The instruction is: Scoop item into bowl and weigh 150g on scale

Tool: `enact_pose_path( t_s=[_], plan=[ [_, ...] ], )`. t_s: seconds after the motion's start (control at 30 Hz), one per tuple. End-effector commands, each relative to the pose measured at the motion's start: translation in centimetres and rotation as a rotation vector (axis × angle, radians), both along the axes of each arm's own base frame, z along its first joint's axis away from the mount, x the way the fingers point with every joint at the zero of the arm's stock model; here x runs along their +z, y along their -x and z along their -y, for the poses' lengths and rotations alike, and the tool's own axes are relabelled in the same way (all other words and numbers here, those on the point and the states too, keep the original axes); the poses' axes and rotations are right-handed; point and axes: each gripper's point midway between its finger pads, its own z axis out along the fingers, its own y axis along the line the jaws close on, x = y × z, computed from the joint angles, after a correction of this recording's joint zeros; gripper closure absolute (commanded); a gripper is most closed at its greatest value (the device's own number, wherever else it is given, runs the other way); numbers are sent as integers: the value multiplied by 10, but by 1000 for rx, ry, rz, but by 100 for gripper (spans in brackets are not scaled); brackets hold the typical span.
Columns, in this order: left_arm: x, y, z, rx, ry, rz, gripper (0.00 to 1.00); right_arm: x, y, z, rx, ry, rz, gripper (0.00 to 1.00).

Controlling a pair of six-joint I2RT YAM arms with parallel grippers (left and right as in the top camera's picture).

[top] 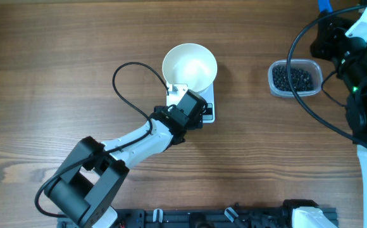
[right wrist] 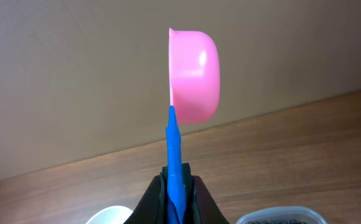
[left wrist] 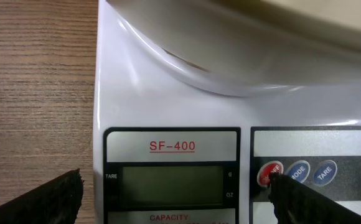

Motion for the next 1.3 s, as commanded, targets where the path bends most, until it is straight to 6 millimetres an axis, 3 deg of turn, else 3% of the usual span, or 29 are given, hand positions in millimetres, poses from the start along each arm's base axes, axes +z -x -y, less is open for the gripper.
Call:
enact_pose_path(
  t_s=[0.0, 1.27],
  plan=[
    [-3, -2, -7, 35, -20, 10, 0, 10, -1, 4, -14, 20, 23, 96],
    [-11, 1, -4, 21, -12, -16, 0, 10, -1, 4, -13, 21, 23, 96]
  ],
)
